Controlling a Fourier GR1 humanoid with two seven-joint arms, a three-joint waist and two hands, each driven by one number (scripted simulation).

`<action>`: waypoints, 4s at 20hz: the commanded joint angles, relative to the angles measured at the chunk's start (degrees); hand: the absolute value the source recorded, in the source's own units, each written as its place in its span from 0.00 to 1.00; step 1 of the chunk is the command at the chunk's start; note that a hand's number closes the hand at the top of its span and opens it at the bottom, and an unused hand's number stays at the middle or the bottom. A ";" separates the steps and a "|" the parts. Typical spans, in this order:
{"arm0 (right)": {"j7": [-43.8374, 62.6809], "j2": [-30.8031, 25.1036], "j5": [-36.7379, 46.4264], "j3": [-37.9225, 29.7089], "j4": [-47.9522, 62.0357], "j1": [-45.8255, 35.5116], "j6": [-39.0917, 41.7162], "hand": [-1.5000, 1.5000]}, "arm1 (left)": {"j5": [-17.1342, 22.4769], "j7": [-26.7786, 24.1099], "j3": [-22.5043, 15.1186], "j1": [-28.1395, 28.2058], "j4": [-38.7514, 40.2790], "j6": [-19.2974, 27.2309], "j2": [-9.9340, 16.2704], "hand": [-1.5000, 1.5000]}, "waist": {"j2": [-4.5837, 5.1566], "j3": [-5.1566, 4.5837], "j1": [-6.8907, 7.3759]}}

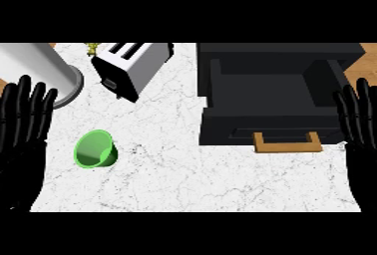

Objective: Pick up the cup, place it into the drawer and close the drawer

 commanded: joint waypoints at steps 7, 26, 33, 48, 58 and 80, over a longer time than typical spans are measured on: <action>4.88 0.78 -7.84 2.65 -2.58 2.37 5.03 0.00 | 19.31 1.87 2.16 0.60 4.74 -11.92 1.69 0.00 | 0.50 1.26 0.43; 4.91 3.16 -5.92 1.24 4.72 -4.75 4.70 0.00 | 23.87 2.01 7.99 0.46 10.56 -17.89 3.56 0.00 | 0.57 1.29 0.90; 4.19 3.05 -5.38 -0.05 6.00 -5.94 4.77 0.00 | 17.73 2.48 6.05 -4.95 14.05 -12.84 1.50 0.00 | 0.60 1.29 0.81; 9.18 1.63 -8.22 -2.41 1.56 -7.15 5.52 0.00 | 13.74 -8.70 10.30 1.01 29.12 -18.73 2.72 0.00 | 0.59 1.28 0.84; 7.11 2.82 -6.89 -0.58 2.17 -4.73 6.64 0.00 | 11.46 -17.06 13.79 -3.48 44.43 -22.94 7.02 0.00 | 0.59 1.28 0.75; 8.88 2.67 -7.01 -0.67 -0.25 -4.10 7.16 0.00 | 2.40 -42.28 13.92 -8.88 75.25 -21.16 7.36 0.00 | 0.61 1.27 0.59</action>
